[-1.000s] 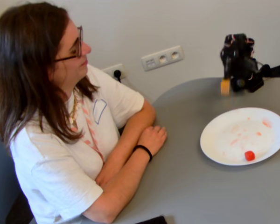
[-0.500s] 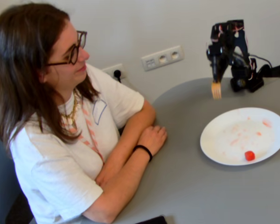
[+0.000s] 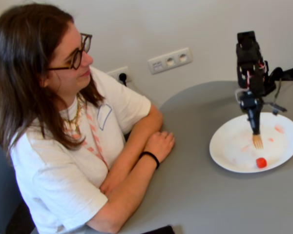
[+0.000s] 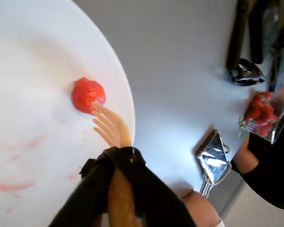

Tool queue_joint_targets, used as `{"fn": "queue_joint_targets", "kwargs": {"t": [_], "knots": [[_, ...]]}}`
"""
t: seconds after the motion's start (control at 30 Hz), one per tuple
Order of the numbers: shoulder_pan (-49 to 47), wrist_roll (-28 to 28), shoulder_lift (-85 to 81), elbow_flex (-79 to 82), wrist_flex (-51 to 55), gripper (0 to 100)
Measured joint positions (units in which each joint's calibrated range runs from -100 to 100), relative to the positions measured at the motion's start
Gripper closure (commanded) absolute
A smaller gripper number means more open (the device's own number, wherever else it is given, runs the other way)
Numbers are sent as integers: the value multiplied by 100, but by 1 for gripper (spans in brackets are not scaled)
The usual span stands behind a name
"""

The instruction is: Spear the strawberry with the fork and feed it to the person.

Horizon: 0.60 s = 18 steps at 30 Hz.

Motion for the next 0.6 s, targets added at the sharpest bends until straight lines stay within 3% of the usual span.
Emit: {"fn": "queue_joint_targets", "kwargs": {"t": [0.6], "knots": [[-235,0,556,-553,-232,99]]}}
